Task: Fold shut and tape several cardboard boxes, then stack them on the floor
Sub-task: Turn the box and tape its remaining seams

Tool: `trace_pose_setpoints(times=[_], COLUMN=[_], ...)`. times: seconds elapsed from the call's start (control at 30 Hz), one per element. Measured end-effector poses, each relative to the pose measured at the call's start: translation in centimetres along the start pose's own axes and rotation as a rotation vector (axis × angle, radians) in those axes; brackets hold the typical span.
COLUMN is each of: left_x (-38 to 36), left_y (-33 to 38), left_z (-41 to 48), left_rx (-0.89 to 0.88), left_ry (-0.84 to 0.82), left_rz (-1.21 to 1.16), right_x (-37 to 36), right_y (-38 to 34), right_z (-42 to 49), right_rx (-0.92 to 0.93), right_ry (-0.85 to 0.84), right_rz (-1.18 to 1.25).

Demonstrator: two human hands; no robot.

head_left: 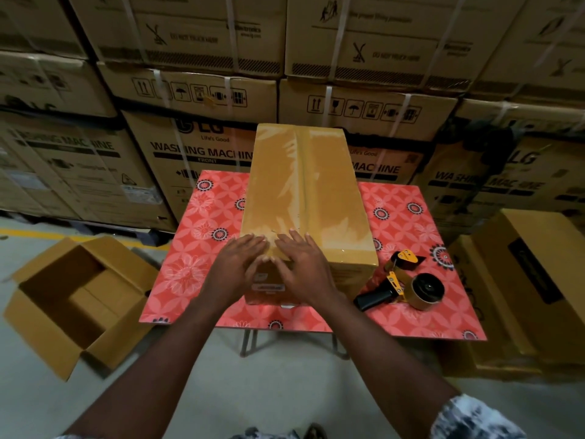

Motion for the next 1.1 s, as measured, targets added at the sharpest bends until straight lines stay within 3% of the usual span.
trace_pose_setpoints(times=[0.2,0.33,0.67,0.93,1.1], left_x=[-0.3,0.1,-0.2,0.0,-2.3], left_y=[-0.6,-0.8,-0.9,-1.2,2.3], left_z=[-1.1,-0.8,-1.6,-2.7,-4.0], left_rx=[-0.033,-0.036,-0.012,0.126,0.453], left_ry=[0.021,0.012,0.048,0.171,0.391], left_rz=[-0.104,-0.131,-0.134,-0.188,-0.482], right_x=[-1.3,-1.0,-1.4,-1.5,-2.6], right_y=[0.8,-0.4,-0.4,-2.1,-1.9], right_z=[-1.5,-0.4,0.1,1.8,1.3], right_rx=[0.127,0.082,0.195,0.168,0.164], right_ry=[0.051,0.015,-0.04,-0.093,-0.05], right_rz=[-0.13,-0.065,-0.062,-0.034,-0.042])
Point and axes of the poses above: each hand's wrist, its own z-axis towards the middle knuckle, its own x-axis out of the back of the hand, y = z × x, the point moved 1 cm from there along z, towards the middle knuckle, and after that the axes turned 4 degrees about -z, right-handed, at the moved point
